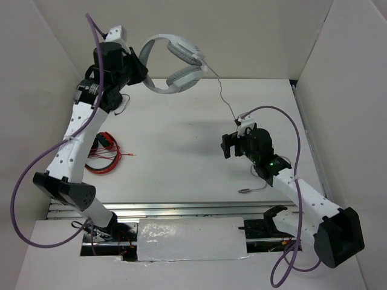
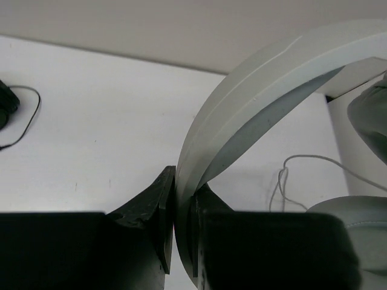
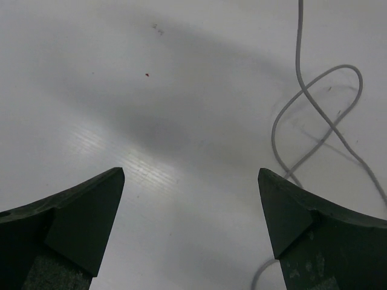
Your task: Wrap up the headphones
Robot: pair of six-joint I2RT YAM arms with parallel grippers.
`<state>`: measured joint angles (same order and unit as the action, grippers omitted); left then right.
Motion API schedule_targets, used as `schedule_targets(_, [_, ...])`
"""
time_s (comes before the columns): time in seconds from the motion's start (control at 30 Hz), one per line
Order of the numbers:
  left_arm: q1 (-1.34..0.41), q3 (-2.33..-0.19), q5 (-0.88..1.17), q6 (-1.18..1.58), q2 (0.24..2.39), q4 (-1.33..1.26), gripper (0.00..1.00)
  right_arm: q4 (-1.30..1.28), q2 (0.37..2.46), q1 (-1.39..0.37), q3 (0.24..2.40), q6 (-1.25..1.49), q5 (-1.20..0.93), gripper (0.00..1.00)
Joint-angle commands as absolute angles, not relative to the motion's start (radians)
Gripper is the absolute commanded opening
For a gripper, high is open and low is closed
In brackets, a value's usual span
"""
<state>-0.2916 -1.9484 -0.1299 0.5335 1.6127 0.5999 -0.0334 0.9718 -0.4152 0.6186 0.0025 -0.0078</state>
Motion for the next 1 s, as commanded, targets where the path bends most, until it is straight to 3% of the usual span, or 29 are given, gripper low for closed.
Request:
schedule_targets(0.0, [-0.296, -2.011, -0.083, 0.532, 1.546, 0.557, 0.00, 0.202, 1.038, -0.422, 0.603, -0.138, 0.022, 1.00])
schedule_targets(0.4, [-0.293, -2.089, -0.063, 0.537, 1.428, 0.540, 0.00, 0.357, 1.250, -0.417, 0.632, -0.157, 0.049, 1.00])
schedule_targets(0.63, [-0.295, -2.115, -0.074, 0.549, 1.419, 0.540, 0.00, 0.289, 1.382, -0.459, 0.751, -0.189, 0.057, 1.00])
schedule_targets(0.8, [-0.295, -2.132, -0.089, 0.551, 1.416, 0.538, 0.00, 0.215, 1.474, -0.471, 0.831, -0.196, 0.053, 0.89])
schedule_targets(0.9, [-0.293, -2.134, -0.084, 0.555, 1.408, 0.532, 0.00, 0.190, 1.535, -0.480, 0.902, -0.207, 0.066, 0.77])
schedule_targets(0.97, [-0.293, -2.132, -0.092, 0.560, 1.402, 0.528, 0.00, 0.192, 1.563, -0.486, 0.933, -0.213, 0.069, 0.62])
